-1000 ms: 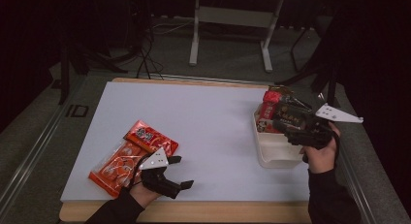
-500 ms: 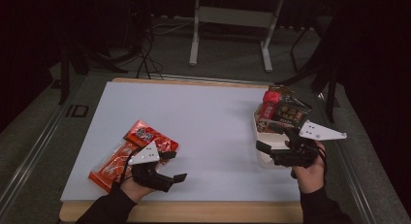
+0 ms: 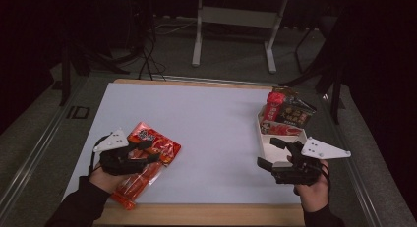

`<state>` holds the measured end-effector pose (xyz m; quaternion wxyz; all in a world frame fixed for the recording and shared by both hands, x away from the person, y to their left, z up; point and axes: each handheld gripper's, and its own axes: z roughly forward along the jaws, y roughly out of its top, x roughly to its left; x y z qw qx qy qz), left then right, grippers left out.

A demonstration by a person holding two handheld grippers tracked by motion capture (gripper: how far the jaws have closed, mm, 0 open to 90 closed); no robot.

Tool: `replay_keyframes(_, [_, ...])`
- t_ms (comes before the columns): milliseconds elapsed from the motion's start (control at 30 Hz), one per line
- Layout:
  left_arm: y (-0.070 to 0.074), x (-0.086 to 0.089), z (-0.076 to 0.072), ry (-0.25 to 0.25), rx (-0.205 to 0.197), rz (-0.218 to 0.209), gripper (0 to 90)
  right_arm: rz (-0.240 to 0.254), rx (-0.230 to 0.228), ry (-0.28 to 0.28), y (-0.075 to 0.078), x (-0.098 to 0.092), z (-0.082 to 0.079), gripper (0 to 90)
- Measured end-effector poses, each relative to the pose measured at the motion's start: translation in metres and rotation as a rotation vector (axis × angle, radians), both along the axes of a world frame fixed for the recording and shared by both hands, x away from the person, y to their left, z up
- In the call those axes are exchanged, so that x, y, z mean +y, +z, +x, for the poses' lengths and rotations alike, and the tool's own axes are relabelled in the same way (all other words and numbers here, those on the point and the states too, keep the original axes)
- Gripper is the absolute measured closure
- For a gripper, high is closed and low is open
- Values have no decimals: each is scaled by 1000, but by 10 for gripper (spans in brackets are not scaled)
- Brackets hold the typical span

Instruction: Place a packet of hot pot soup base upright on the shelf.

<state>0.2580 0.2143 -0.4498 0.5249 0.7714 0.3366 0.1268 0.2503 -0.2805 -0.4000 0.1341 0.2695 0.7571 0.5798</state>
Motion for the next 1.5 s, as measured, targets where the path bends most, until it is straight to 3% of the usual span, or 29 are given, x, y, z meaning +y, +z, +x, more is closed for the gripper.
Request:
replay_keyframes(200, [-6, 28, 3, 95, 11, 32, 665, 0, 4, 12, -4, 2, -6, 160])
replay_keyframes(267, [-9, 35, 5, 102, 18, 38, 738, 3, 6, 16, -5, 2, -6, 161])
replay_keyframes(300, [-13, 44, 7, 141, 26, 60, 738, 5, 7, 16, -6, 2, -6, 160])
replay_keyframes(333, [-16, 48, 9, 152, 35, 64, 798, 6, 14, 18, -7, 2, -7, 160])
replay_keyframes(467, [-31, 61, 16, 197, 75, 116, 888, 0, 19, 27, -11, 3, -10, 160])
replay_keyframes(633, [-51, 70, 25, 244, 115, 205, 897, -3, 26, 34, -13, 5, -9, 160])
replay_keyframes(767, [-66, 72, 35, 242, 155, 280, 897, -12, 30, 40, -16, 6, -8, 160])
replay_keyframes(833, [-72, 70, 38, 254, 162, 344, 898, -10, 35, 45, -17, 7, -8, 161])
replay_keyframes(1033, [-80, 69, 45, 271, 184, 370, 898, -14, 29, 47, -16, 7, -8, 160])
replay_keyframes(1067, [-84, 68, 46, 282, 185, 411, 898, -14, 27, 47, -16, 7, -8, 160])
replay_keyframes(1200, [-84, 67, 47, 291, 202, 403, 898, -13, 30, 51, -16, 8, -8, 160])
replay_keyframes(1333, [-84, 61, 47, 262, 206, 398, 899, -12, 31, 56, -16, 8, -8, 160])
replay_keyframes(1500, [-83, 48, 45, 218, 183, 430, 898, -13, 33, 56, -16, 9, -8, 160])
